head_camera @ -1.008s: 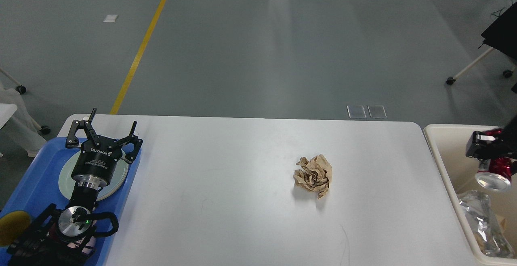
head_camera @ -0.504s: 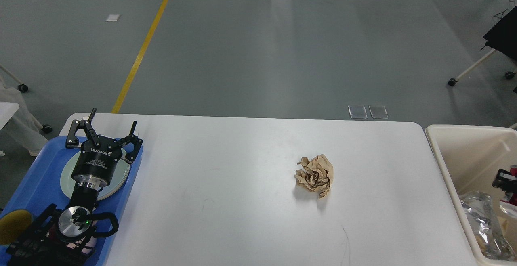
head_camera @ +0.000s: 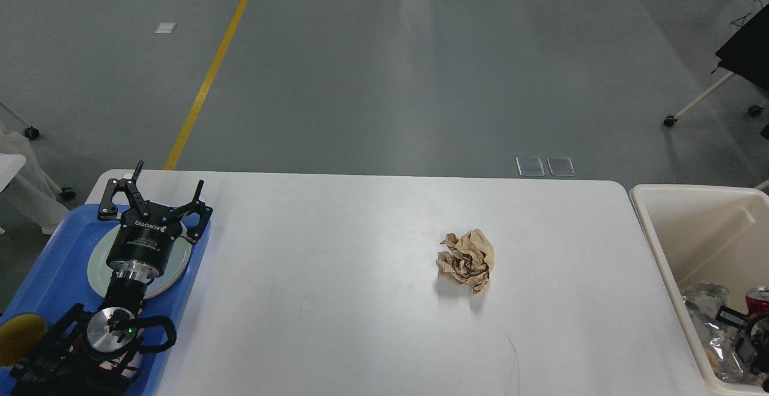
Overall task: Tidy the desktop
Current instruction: 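Open the right gripper to drop the can inside the bin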
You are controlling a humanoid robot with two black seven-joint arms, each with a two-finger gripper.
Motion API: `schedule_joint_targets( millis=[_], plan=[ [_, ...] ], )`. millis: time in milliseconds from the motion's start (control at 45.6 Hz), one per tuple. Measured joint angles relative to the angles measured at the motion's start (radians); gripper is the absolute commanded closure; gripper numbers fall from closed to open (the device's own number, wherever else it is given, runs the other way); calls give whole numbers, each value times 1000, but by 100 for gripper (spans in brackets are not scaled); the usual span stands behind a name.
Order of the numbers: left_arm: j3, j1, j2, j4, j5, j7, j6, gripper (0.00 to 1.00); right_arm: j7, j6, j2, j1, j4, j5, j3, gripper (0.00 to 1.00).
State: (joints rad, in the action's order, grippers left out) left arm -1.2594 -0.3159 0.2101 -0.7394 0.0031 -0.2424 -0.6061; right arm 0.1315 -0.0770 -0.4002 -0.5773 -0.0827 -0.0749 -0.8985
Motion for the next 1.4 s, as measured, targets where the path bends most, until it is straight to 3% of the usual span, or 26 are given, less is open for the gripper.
schedule_joint_targets(
  millis=[110,132,197,219,723,899,986,1162,1403],
  plan=[
    [0,0,0,0,0,0,0,3,2,2,8,11,0,-7,-1,100],
    [0,0,0,0,0,0,0,3,2,2,10,13,0,-8,-1,86],
    [0,0,0,0,0,0,0,3,2,2,15,21,-2,-10,-3,17],
    [0,0,0,0,0,0,0,3,2,2,15,22,-2,-10,-3,1],
    [0,0,0,0,0,0,0,3,0,35,26,10,-17,-8,-2,0],
    [0,0,0,0,0,0,0,3,3,-11,1,-54,-63,-10,-10,0],
    [0,0,0,0,0,0,0,3,17,-72,-70,-149,-152,-13,-21,0],
    [0,0,0,0,0,0,0,3,89,-130,-147,-381,-368,-105,-66,0],
    [0,0,0,0,0,0,0,3,102,-142,-177,-764,-761,-191,-281,0]
  ],
)
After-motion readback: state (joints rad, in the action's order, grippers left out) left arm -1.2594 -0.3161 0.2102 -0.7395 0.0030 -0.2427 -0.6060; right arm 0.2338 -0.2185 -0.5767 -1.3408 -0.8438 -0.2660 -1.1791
